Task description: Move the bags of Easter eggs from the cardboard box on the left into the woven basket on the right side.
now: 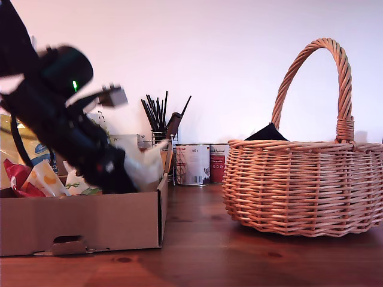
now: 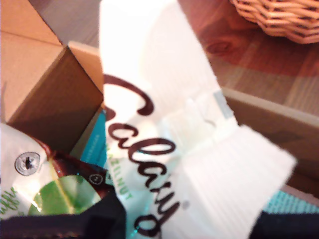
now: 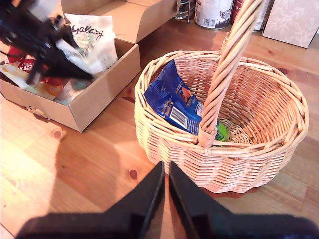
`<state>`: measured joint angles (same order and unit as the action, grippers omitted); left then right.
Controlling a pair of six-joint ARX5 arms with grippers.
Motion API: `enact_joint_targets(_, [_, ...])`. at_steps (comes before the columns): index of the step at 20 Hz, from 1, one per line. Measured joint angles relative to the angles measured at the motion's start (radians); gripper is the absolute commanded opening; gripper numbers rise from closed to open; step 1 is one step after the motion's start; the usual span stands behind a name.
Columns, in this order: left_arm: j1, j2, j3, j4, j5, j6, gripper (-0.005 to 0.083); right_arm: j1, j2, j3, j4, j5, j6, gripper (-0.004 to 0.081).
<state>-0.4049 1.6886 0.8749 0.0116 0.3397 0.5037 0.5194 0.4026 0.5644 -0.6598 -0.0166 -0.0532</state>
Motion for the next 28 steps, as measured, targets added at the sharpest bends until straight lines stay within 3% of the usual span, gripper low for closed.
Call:
enact_joint_targets(5, [0.0,-0.193,0.0,-0.019,0.016,0.0,0.0144,0.0,0.0,0.0,0.0,0.0,0.0,-0.0013])
enact_joint_targets(8, [-0.013,-0.248,0.0,-0.003,0.104,-0.003,0.0144,0.0,0.0,0.0,0.0,0.0,0.0,-0.0013])
enact_joint_targets(12, [-0.113,-0.249,0.0,0.07,0.156,-0.047,0.0144,0.0,0.0,0.0,0.0,0.0,0.0,-0.0013])
enact_joint_targets(17, [-0.257,-0.248,0.004,0.26,0.132,-0.037,0.0144,0.0,0.0,0.0,0.0,0.0,0.0,-0.0013])
enact_joint_targets(21, [-0.322,-0.154,0.117,0.266,0.111,0.098,0.0145,0.0,0.0,0.0,0.0,0.0,0.0,-0.0013])
enact_joint_targets(28, [-0.328,0.074,0.303,0.227,0.096,0.458,0.0149,0.0,0.0,0.0,0.0,0.0,0.0,-0.0013])
